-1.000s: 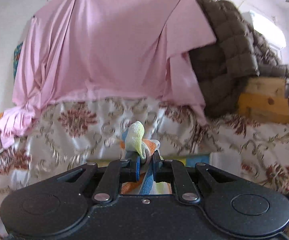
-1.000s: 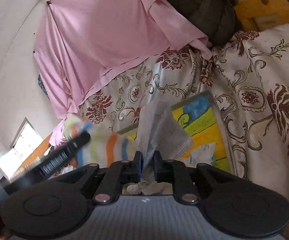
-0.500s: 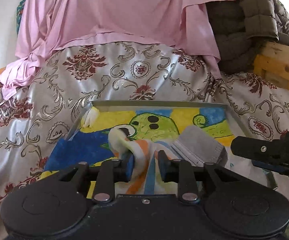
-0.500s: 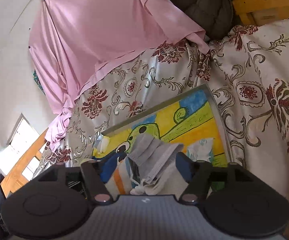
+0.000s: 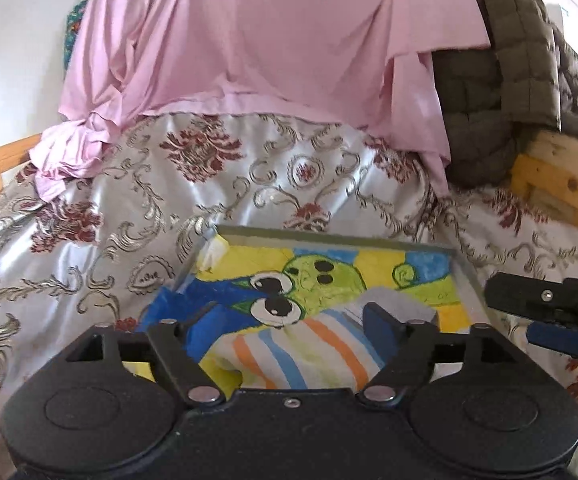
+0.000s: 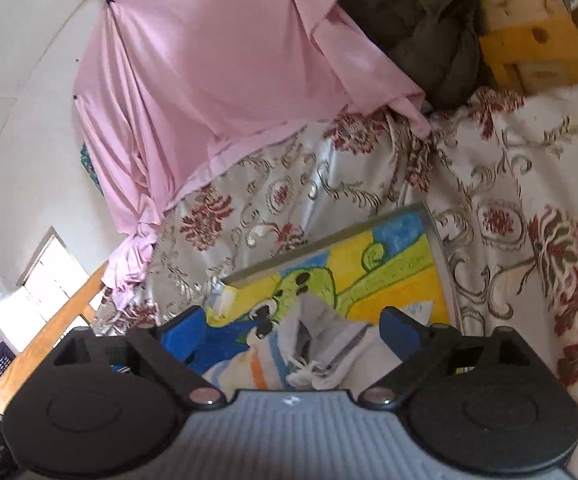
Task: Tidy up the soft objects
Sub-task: 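Open the right tool over the painting tray while the left tool releases the striped towel there, then move both tools back toward the white cloth stack and tissue box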
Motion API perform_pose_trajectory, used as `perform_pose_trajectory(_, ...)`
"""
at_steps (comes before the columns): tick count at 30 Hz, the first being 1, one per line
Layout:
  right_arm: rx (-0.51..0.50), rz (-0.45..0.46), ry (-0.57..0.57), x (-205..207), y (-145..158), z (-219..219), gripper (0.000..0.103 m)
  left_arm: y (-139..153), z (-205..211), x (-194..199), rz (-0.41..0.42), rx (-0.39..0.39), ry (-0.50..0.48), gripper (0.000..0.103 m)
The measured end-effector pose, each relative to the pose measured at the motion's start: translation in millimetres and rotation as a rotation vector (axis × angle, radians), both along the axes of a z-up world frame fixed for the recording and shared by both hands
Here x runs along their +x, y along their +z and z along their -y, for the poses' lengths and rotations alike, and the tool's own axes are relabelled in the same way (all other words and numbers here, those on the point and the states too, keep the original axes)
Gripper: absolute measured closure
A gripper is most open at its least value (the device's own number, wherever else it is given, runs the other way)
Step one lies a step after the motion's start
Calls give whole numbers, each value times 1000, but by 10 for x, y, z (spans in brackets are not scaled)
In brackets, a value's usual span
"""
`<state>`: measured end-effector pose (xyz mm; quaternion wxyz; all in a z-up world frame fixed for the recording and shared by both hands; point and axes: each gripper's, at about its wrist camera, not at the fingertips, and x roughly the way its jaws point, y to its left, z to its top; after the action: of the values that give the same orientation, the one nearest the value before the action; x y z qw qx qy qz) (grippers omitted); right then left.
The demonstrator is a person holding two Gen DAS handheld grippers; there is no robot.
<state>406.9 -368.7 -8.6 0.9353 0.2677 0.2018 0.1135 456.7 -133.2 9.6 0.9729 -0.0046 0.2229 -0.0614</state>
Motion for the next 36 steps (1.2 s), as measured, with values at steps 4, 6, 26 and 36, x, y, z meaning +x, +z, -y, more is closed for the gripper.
perform_pose_trajectory(4, -14, 46, 2, -205, 210, 11, 0, 222, -113, -225, 35, -37, 16, 11)
perform_pose_trajectory(6, -21, 71, 0, -312, 319, 12, 0, 324, -168, -349, 52, -45, 25, 8)
perform_pose_trajectory(26, -126, 147, -14, -1415, 714, -231, 0, 967, -548, -1816, 154, -91, 31, 1)
perform_pose_trajectory(36, -291, 181, 25, -1943, 607, -636, 0, 818, -789, -2365, 124, -74, 70, 1)
